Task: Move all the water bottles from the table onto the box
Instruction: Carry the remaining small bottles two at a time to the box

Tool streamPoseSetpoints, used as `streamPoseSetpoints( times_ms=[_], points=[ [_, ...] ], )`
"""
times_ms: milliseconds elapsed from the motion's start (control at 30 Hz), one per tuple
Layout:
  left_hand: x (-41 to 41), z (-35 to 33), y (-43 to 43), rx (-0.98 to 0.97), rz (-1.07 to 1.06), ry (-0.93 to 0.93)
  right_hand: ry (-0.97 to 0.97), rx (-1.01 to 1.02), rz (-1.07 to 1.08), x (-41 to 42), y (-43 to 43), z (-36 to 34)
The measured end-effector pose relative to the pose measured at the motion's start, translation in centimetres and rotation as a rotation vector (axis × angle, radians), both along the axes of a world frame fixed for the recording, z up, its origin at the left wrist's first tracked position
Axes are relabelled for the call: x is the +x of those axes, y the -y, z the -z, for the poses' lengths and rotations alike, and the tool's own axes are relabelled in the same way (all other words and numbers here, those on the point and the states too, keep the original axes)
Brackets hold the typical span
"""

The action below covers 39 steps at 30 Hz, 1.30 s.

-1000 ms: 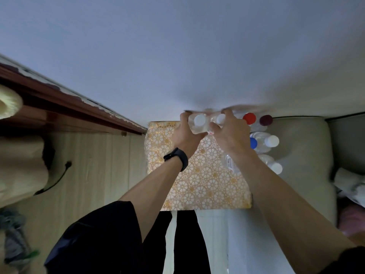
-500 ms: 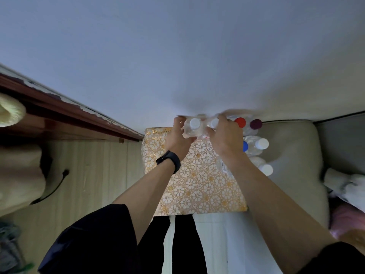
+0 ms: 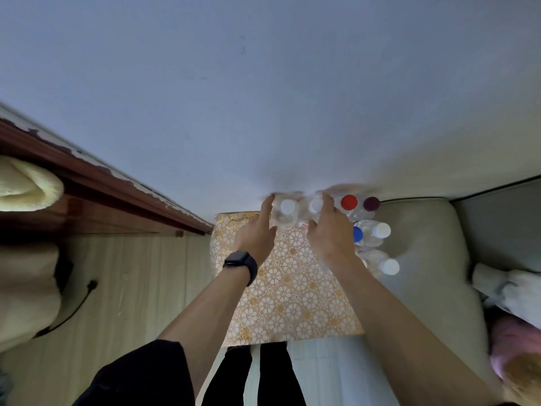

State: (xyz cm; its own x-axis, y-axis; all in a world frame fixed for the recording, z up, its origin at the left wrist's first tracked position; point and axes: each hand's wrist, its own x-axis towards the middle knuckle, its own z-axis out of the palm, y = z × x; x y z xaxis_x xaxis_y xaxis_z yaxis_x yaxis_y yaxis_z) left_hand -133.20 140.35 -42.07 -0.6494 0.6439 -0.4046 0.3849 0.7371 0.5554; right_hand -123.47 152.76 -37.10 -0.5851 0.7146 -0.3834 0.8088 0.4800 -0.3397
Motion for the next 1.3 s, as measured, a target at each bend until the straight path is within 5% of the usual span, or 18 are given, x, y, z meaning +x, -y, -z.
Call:
streamPoseSetpoints(
  times_ms=[200, 367, 533, 667, 833, 1033, 1300],
  points=[
    [2.8, -7.2, 4.9, 0.062, -0.022, 0.106, -0.123, -0.181, 0.172, 4.7, 7.3, -4.1],
    [4.7, -13.7, 11.1, 0.034, -0.041, 0.154, -0.076, -0.368, 0.009, 8.6, 12.4, -9.6],
    [4.2, -19.2, 16.2, 0.023, -0.033, 0.072, -0.088, -0.204, -0.249, 10.0, 15.7, -15.1],
    [2.4, -21.7, 18.9, 0.063, -0.053, -0.064, -0.222, 0.049, -0.258, 10.2, 16.6, -19.5],
    [0.9, -23.8, 23.4, -0.011, -0.084, -0.166, -0.222, 0.022, -0.318, 8.0, 17.4, -22.0],
    [1.6, -25.7, 31.1, -0.109, -0.356, -0.218, -0.315, -0.063, -0.573, 1.8, 20.9, -23.0],
    [13.5, -28.3, 45.2, -0.244, -0.955, -0.286, -0.452, -0.134, -1.28, -4.8, 33.0, -24.4]
  ],
)
